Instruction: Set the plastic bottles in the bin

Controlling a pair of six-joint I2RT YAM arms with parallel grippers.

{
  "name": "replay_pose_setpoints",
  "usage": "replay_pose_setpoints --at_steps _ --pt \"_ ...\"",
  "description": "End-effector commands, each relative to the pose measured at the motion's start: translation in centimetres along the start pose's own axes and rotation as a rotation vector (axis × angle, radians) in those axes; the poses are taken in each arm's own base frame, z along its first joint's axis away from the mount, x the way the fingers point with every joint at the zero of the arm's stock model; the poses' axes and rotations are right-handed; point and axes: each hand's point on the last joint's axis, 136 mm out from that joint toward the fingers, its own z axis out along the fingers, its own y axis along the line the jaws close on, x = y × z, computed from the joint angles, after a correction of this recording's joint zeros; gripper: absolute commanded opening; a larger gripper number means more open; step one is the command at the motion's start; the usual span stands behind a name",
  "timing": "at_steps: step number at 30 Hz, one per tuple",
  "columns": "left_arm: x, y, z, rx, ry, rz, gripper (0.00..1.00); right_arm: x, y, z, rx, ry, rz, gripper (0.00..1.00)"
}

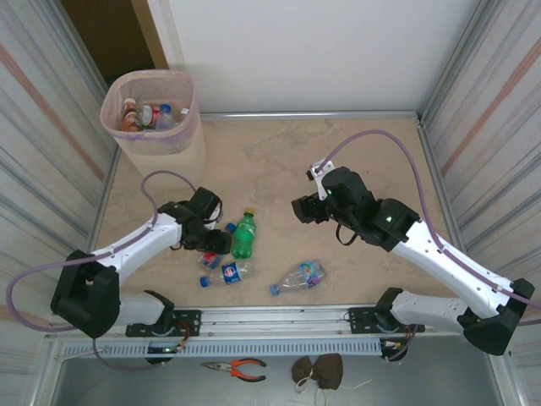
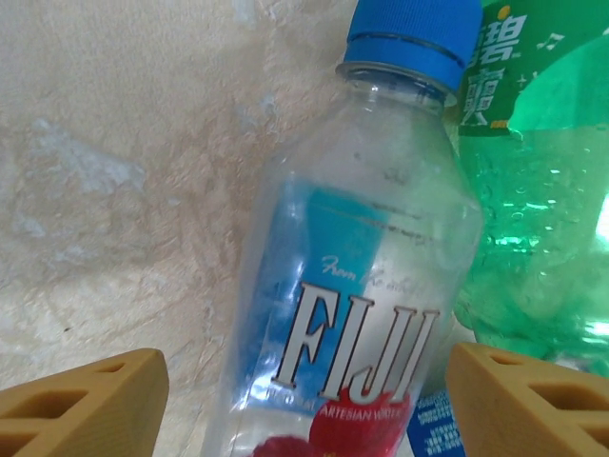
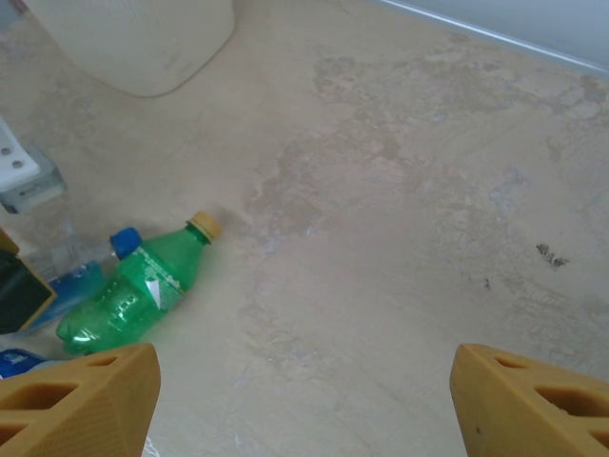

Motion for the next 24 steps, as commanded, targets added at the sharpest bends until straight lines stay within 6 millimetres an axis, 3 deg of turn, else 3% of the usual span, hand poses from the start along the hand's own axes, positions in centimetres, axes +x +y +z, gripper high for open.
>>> replay_pose_setpoints --at_steps 1,15,24 --pt "0.3 -0.3 1.1 0.018 0.008 -0.015 0.74 -0.6 -0.1 -0.7 -0.005 -0.010 0.036 0.78" --pt "-0.4 0.2 2.1 0.002 0.002 -0.026 0.52 -0.7 -0.2 -0.9 -0.003 -0.013 0.043 0.78" --pt "-2.1 0.1 0.0 0.004 -0.058 -0.008 0.50 -0.8 -0.3 -1.1 0.001 -0.019 0.047 0.78"
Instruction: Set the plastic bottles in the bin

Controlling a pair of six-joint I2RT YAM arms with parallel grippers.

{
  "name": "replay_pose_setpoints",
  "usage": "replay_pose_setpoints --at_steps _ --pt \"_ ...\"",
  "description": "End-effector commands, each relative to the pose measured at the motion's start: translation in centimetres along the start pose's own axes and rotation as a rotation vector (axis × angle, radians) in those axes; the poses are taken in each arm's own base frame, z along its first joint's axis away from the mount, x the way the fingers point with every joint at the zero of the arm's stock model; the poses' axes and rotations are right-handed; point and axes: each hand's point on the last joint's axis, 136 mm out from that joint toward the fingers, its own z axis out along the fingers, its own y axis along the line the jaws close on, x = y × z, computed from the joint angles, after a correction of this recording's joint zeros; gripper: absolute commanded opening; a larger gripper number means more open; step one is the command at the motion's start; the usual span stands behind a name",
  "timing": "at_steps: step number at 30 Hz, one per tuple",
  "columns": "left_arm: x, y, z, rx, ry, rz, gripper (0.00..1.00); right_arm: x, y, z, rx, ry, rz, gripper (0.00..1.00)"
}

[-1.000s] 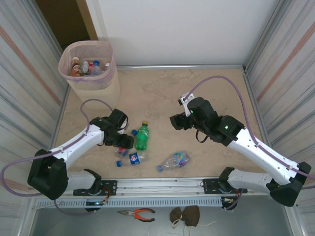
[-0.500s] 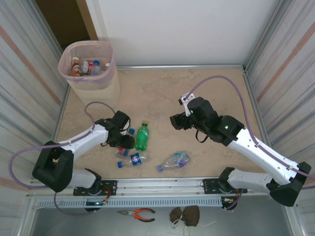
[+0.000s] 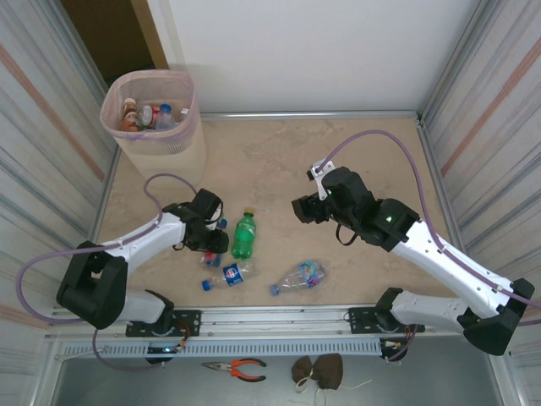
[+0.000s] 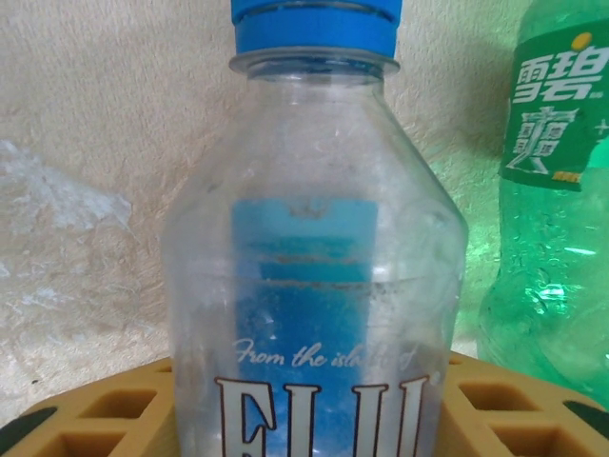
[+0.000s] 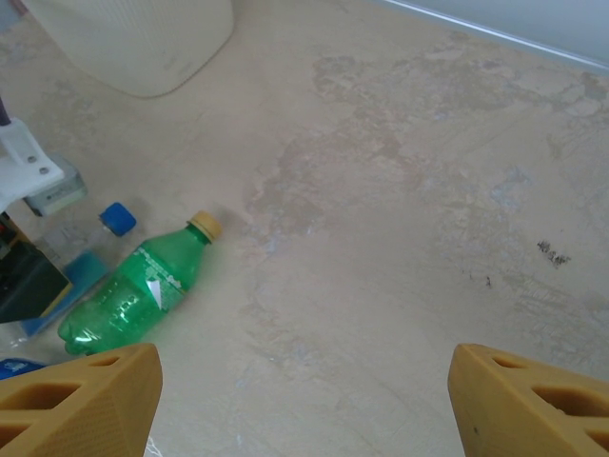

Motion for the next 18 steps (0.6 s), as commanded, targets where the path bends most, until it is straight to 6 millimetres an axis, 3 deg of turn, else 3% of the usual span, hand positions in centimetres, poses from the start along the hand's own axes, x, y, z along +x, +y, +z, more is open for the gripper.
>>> replay_pose_setpoints --at_steps 1,10,18 --pt "-1.9 -0.2 -2.0 0.002 -0.064 0.023 0.50 -0.8 -0.3 -1.1 0.000 -0.019 0.039 0.78" --pt "-5.4 -1.8 -7.4 0.103 -0.223 0.038 0.50 -0.9 -0.6 -1.5 0.006 -0.031 0.044 0.77" --pt "-10.0 -4.0 -15.2 0.259 -0.421 0.045 0.48 -0.9 -0.7 -1.6 0.011 -0.037 0.046 0.77"
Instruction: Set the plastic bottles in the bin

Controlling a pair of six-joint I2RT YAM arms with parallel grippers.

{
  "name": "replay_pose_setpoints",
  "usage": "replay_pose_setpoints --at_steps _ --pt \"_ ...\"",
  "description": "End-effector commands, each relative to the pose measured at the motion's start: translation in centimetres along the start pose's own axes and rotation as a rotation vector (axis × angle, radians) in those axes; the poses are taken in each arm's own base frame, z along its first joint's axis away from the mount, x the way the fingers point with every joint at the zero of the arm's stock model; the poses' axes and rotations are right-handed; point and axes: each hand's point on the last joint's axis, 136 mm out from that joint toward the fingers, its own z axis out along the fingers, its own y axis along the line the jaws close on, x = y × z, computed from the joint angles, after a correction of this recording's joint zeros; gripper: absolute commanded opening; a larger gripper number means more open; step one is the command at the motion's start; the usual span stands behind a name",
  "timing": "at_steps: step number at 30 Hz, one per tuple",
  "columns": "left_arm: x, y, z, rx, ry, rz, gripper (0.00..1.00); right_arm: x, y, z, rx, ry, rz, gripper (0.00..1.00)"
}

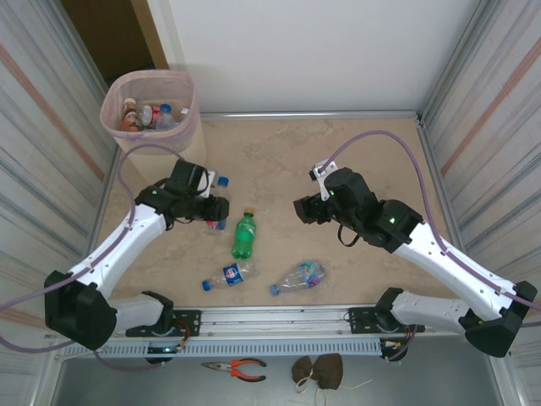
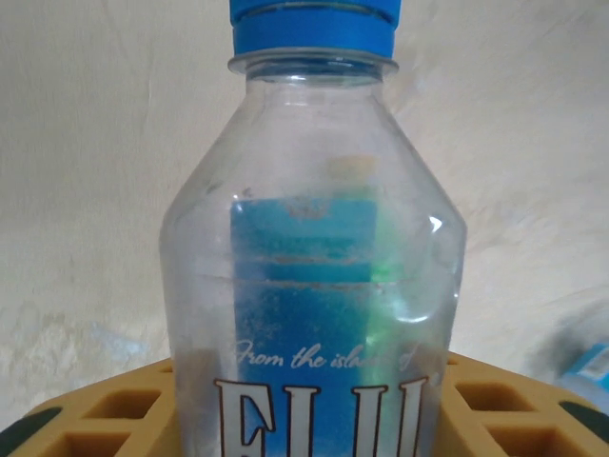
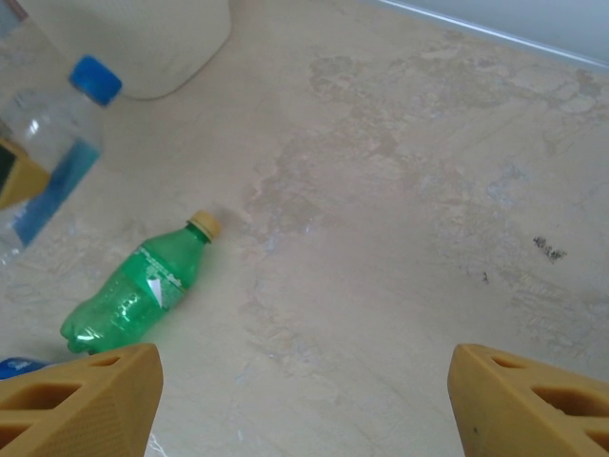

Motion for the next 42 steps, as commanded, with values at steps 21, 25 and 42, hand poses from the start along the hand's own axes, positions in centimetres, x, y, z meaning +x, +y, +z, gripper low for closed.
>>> replay_pose_setpoints --at_steps 21,25,42 --pt "-25.1 1.8 -16.4 -0.033 -0.700 -0.439 0.45 -0.9 -0.7 -0.8 0.024 -0.040 0.027 0.78" --pt "-28.6 4.7 -17.1 -0.011 -0.773 -0.609 0.45 -0.8 -1.0 -0.6 0.039 -0.037 0.024 0.78" --pt "-33.3 18.2 -9.8 0.052 -0.842 -1.266 0.47 0.0 -2.4 0.9 0.095 -0.004 0.040 0.78"
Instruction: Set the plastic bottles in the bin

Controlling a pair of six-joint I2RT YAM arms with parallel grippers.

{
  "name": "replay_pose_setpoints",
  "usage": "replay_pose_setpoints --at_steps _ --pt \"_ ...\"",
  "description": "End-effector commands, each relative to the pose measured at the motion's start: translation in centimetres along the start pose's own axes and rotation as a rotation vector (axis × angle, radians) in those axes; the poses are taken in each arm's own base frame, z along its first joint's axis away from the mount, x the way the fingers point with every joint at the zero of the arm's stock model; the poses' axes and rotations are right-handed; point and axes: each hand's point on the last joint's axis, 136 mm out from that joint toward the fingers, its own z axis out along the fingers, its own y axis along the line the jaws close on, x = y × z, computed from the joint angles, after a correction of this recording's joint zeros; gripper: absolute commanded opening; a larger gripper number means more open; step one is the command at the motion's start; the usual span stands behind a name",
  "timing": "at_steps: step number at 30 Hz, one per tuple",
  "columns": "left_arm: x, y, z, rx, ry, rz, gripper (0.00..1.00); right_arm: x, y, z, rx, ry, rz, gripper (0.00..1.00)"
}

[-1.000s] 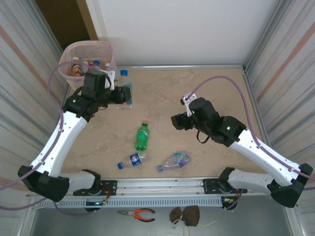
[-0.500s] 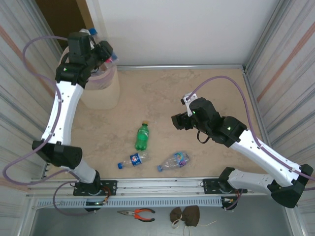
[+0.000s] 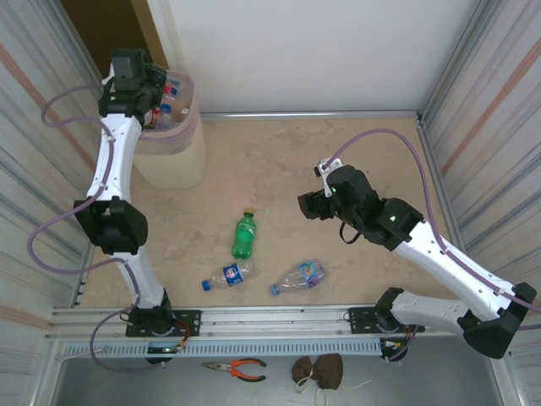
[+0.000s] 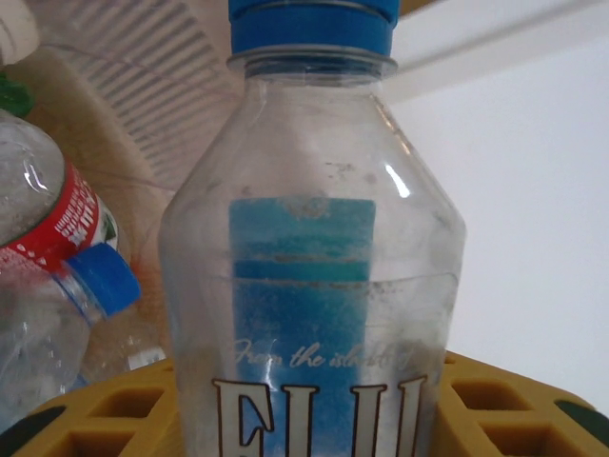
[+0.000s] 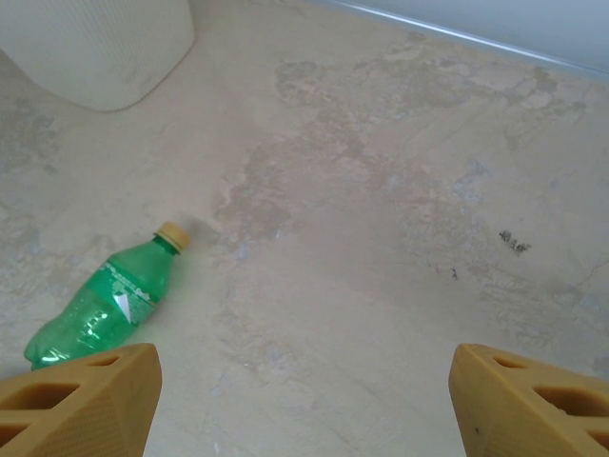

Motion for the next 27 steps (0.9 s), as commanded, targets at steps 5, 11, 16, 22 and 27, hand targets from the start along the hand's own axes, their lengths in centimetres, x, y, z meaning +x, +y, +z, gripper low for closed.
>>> replay_pose_setpoints --at_steps 5,11,16,22,27 --pt "-2.4 1.0 3.9 0.017 -0.006 -0.252 0.49 0.4 -0.9 1.1 0.034 0.015 0.017 0.78" --pt "-2.9 1.6 5.1 0.001 -0.008 -0.281 0.58 0.7 -0.9 1.5 0.033 0.026 0.022 0.78" --pt "-2.6 1.2 4.6 0.008 0.020 -0.287 0.70 0.5 -0.9 1.5 0.029 0.022 0.027 0.78" --pt "-3.5 0.0 1.6 0.027 -0.009 -0.244 0.72 0.4 -0.8 1.1 0.017 0.014 0.045 0.78" --pt "-4.5 -1.7 -0.2 0.107 -0.026 -0.191 0.64 0.3 -0.9 0.5 0.010 0.000 0.060 0.77"
